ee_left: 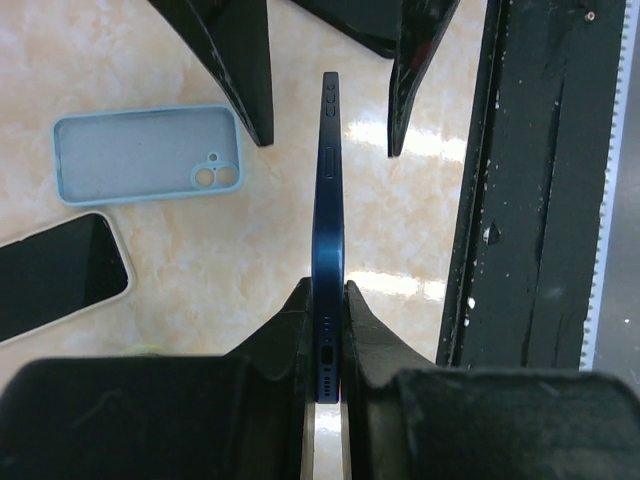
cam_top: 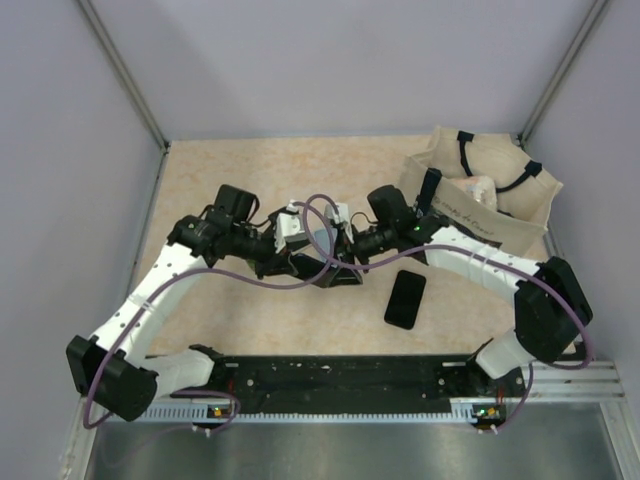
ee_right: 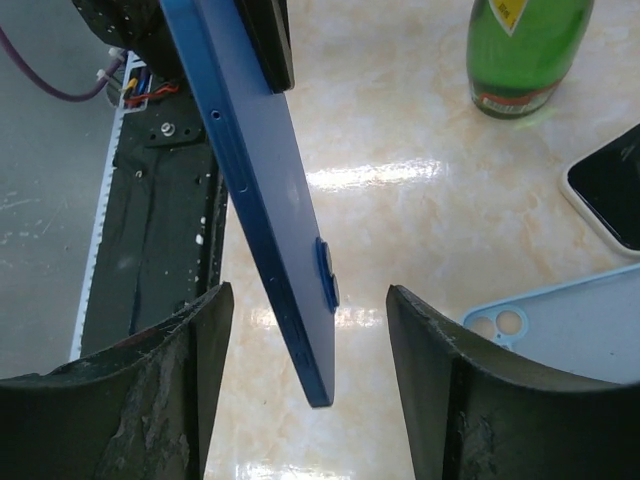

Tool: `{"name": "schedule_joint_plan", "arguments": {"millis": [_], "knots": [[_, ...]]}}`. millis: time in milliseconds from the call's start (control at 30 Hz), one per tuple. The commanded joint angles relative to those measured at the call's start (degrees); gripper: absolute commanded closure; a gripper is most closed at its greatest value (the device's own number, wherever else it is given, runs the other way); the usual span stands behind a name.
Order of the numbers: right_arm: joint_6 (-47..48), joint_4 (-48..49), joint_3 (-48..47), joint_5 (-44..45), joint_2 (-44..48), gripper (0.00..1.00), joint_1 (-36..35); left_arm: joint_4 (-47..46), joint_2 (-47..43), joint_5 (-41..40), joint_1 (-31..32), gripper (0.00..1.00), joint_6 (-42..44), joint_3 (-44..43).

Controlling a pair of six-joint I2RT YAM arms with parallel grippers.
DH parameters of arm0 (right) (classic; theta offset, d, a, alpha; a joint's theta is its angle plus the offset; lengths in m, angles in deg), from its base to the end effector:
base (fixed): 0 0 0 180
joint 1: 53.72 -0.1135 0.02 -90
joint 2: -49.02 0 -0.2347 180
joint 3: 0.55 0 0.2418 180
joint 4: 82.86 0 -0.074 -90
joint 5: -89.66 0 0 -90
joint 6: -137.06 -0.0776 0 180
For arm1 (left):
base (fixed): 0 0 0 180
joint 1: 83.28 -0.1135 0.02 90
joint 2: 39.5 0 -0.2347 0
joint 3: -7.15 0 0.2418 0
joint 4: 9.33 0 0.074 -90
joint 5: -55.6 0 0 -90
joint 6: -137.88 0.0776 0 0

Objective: Take the phone out of the phone case
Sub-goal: Place the phone at the center of the board.

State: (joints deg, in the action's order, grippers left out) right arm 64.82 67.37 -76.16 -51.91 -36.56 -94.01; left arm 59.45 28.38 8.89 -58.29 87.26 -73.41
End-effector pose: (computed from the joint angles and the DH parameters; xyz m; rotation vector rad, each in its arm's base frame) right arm 0.2155 0.2624 0.2275 -1.4801 1.6558 1.2247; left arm 0.1953 -0.1497 0.2757 1.4891 1.8335 -0.8337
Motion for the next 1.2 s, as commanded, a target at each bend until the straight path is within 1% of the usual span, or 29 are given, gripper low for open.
{"name": "schedule_joint_plan", "arguments": {"millis": [0,67,200,267,300,367,433,467,500,533,567,600,733,767,833,933,1067,1167], "knots": [[-1.23,4.50,-3.98,-2.39,-2.04,0.40,-2.07,-6.95,-2.92,4.96,-0.21,1.00,-3.78,0.63],[-2.81,5.11,-4.60,-3.79,-3.53,0.44,-2.25,-7.56,-2.92,5.66,-0.21,1.00,-4.04,1.15],[-4.66,6.26,-6.00,-5.73,-5.29,0.58,-2.42,-10.19,-3.01,5.41,-0.21,1.00,-5.18,2.73],[-5.45,6.61,-6.18,-6.34,-5.82,0.71,-2.51,-11.34,-3.10,5.40,-0.21,1.00,-5.80,3.61],[-5.72,6.78,-6.18,-6.70,-6.09,0.79,-2.51,-11.87,-3.10,5.23,-0.12,1.00,-6.06,3.88],[-6.33,6.78,-6.18,-7.66,-6.35,0.99,-2.60,-12.75,-3.28,4.79,-0.12,1.00,-6.76,4.32],[-7.38,7.48,-5.48,-7.58,-6.27,1.00,-2.60,-13.37,-3.28,3.91,-0.29,1.00,-7.64,4.58],[-7.82,7.75,-4.95,-7.67,-6.09,1.00,-2.51,-13.45,-3.36,2.95,-0.30,0.98,-7.99,4.41],[-8.52,8.45,-4.51,-7.49,-5.92,1.00,-2.51,-13.54,-3.63,2.33,-0.56,0.87,-8.17,4.41],[-9.31,9.24,-3.73,-7.06,-5.74,1.00,-2.42,-13.37,-3.80,1.63,-0.91,0.68,-8.35,4.23],[-10.71,10.72,-3.02,-6.88,-5.65,1.00,-2.33,-13.37,-4.50,0.75,-1.35,0.52,-8.52,4.32],[-13.42,12.65,-2.23,-6.44,-5.65,1.00,-2.16,-13.54,-5.38,0.22,-2.05,0.40,-8.70,4.49],[-22.49,21.09,1.28,-4.86,-6.61,1.00,-1.81,-12.06,-8.63,-1.97,-5.82,0.13,-7.65,4.41],[-24.77,23.46,2.25,-4.42,-7.05,1.00,-1.81,-10.74,-9.07,-2.59,-6.79,0.04,-6.95,3.80],[-28.29,27.08,3.83,-3.01,-8.28,1.00,-1.81,-8.89,-9.95,-3.29,-8.90,0.01,-6.07,2.92],[-34.78,34.44,5.85,-1.08,-10.82,1.00,-1.81,-8.18,-11.10,-5.66,-11.54,0.01,-6.15,1.77],[-43.67,42.19,7.09,1.73,-15.74,1.00,-1.81,-11.78,-11.28,-13.38,-12.60,0.01,-10.62,-0.07],[-48.77,46.59,7.09,3.23,-20.58,1.00,-2.07,-13.10,-11.36,-15.86,-12.60,0.01,-13.70,-2.27]]}}
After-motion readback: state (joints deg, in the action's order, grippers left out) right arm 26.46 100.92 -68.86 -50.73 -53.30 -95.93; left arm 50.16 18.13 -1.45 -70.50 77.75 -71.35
